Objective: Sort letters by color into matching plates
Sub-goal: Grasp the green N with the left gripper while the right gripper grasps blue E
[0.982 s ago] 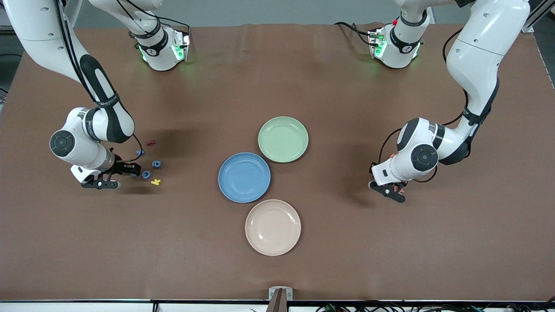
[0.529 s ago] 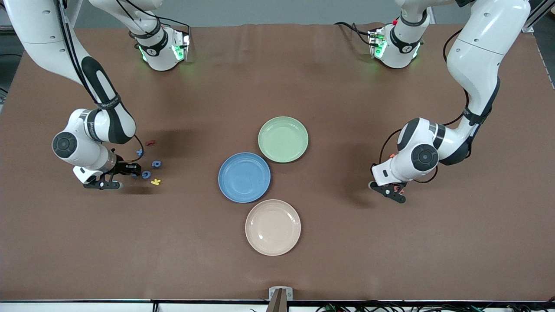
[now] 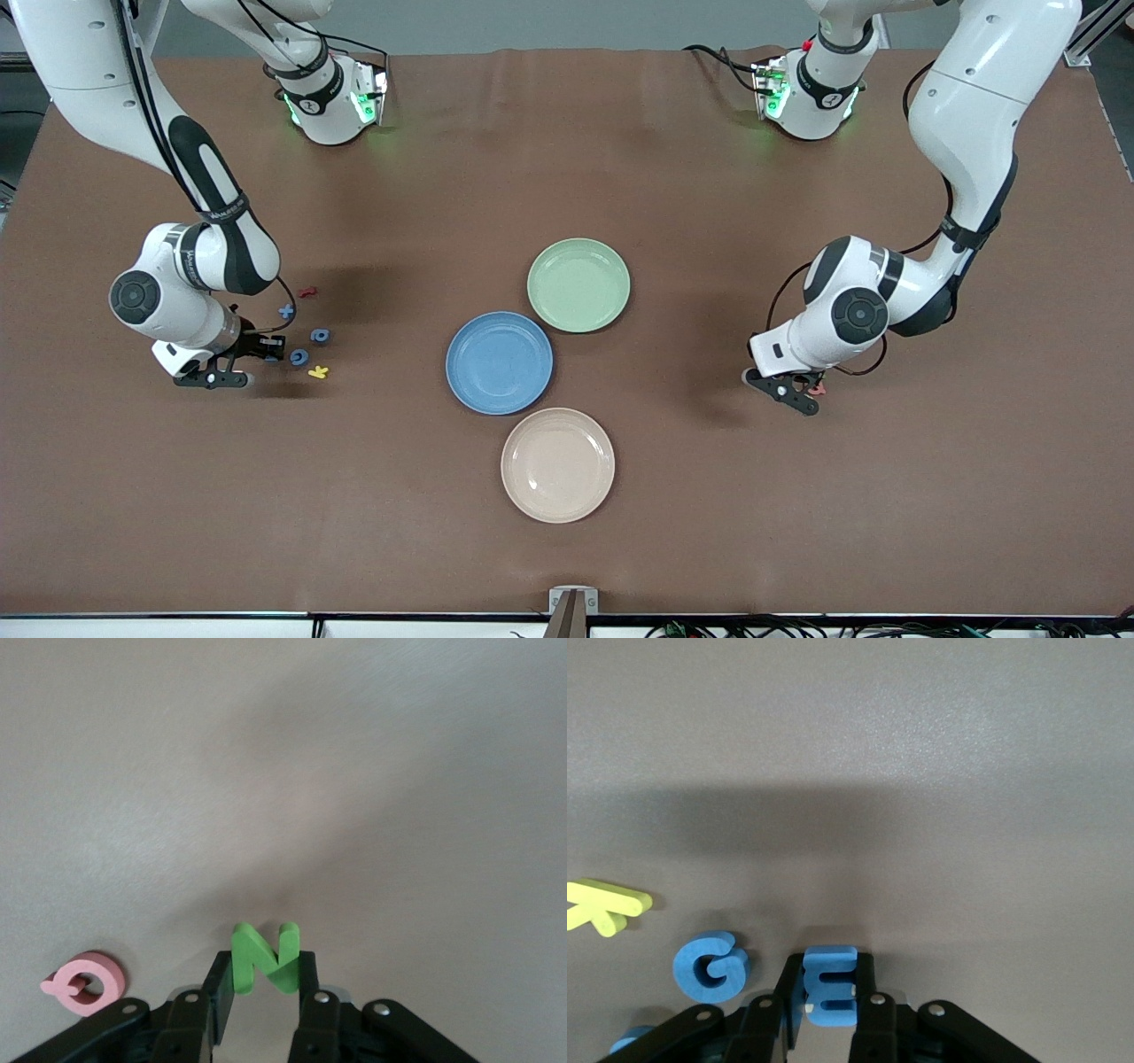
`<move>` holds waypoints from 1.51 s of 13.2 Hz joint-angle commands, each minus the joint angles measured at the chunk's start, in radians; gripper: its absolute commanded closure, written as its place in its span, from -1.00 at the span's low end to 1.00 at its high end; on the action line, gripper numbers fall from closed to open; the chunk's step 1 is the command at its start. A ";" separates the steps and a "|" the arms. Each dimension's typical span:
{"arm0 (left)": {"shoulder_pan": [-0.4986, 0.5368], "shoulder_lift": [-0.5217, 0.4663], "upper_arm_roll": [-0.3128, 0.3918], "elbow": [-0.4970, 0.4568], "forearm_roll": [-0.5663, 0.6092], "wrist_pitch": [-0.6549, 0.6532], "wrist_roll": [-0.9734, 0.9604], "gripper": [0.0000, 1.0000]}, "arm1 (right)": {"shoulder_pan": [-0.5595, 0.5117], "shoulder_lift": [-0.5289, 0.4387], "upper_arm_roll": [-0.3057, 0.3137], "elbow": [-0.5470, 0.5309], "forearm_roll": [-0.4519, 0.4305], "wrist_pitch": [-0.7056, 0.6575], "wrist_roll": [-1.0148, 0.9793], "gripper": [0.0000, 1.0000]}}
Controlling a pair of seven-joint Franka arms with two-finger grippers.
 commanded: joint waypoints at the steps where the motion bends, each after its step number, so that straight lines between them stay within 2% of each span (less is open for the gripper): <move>1: 0.001 -0.048 -0.056 0.002 -0.006 -0.060 -0.063 1.00 | 0.002 0.012 0.001 0.012 -0.002 -0.001 -0.007 0.67; 4: -0.004 -0.073 -0.143 -0.007 -0.006 -0.076 -0.260 1.00 | 0.028 -0.035 0.001 0.037 -0.002 -0.057 -0.004 0.68; 8: -0.005 -0.070 -0.272 -0.027 -0.006 -0.116 -0.510 1.00 | 0.130 -0.075 0.001 0.176 0.000 -0.315 0.103 0.68; 10: -0.037 -0.068 -0.289 -0.043 -0.006 -0.116 -0.613 1.00 | 0.231 -0.075 0.001 0.242 0.000 -0.398 0.228 0.68; 14: -0.169 -0.053 -0.291 -0.050 -0.006 -0.099 -0.878 1.00 | 0.403 -0.066 0.003 0.281 0.010 -0.389 0.443 0.70; 18: -0.260 -0.022 -0.302 -0.050 -0.007 -0.062 -1.099 0.98 | 0.526 -0.020 0.001 0.363 0.157 -0.378 0.505 0.70; 20: -0.288 0.011 -0.302 -0.049 -0.007 0.007 -1.161 0.97 | 0.578 0.023 0.001 0.394 0.174 -0.366 0.513 0.70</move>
